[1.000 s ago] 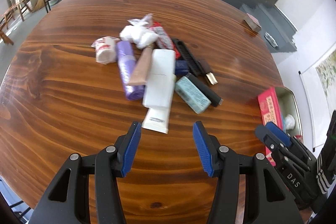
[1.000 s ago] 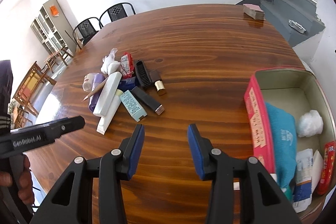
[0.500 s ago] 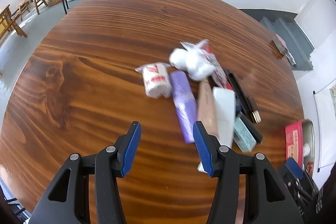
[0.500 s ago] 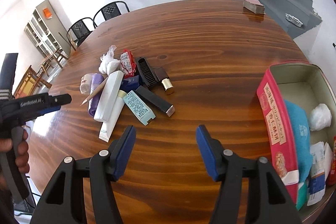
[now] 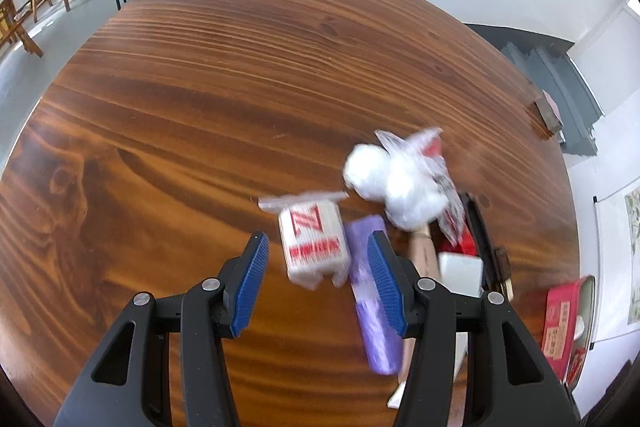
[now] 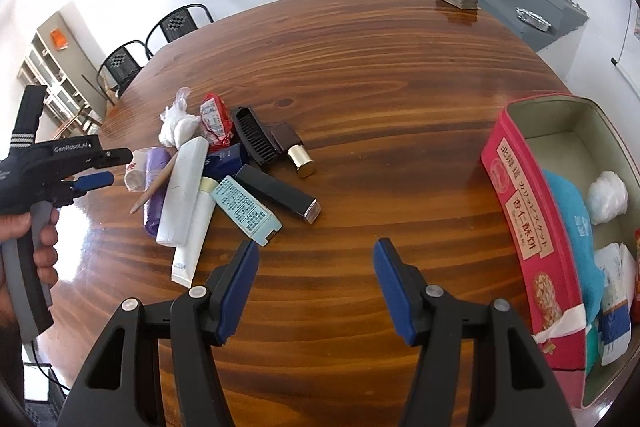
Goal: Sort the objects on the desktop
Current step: 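Grasp the white roll with red N logo with the left gripper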
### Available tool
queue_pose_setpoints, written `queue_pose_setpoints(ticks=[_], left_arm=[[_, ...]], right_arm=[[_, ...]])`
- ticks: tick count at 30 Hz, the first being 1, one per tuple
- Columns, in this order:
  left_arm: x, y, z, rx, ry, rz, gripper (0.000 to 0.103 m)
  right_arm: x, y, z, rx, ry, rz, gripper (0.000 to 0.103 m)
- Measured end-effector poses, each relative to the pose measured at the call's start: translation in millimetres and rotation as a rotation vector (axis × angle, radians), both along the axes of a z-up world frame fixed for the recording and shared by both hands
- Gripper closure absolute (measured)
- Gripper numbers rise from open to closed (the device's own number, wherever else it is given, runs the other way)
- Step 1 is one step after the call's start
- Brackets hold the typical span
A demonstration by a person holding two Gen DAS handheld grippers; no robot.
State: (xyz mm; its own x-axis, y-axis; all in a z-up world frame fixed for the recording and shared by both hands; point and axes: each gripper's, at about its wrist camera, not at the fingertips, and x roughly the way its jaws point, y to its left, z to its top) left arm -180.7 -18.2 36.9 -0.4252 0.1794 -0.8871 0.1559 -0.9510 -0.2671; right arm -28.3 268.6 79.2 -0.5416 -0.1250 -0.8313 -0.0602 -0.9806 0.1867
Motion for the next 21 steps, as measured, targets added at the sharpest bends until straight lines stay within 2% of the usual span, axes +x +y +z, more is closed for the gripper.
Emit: queue_pose_setpoints(ticks=[5,13,15,17,21], left_arm=[[-13.1,-3.2,-16.3,0.008,-0.027,-0.004,0.048],[-15.6,-12.9,-24.0,0.004,-0.030,-0.024,0.048],[-13.8,-17.8,-27.7,-0.013,-0.042,-0.023,0.051],[-11.6,-22.7,-28.1,-0.022,-0.038,-0.032,0.059],[-8.0,-26.7,-27.5,-0.055,-0.028,-0.054,0.063]], right_arm=[[-7.7,-6.1,-1.4,0.009,-0.003,-0.005,0.039],[-23.0,-19.0,-4.4,0.021,-0.007,0.020,0.039],[-27.2,-21.8,-4.9,0.023,-0.006,0.029,0.039],[-30.7,-23.8,-5.7,0.022,-0.006,0.035,0.039],[-35.7,-30.1,-8.9,0.017,-0.010,0.059,0.039]])
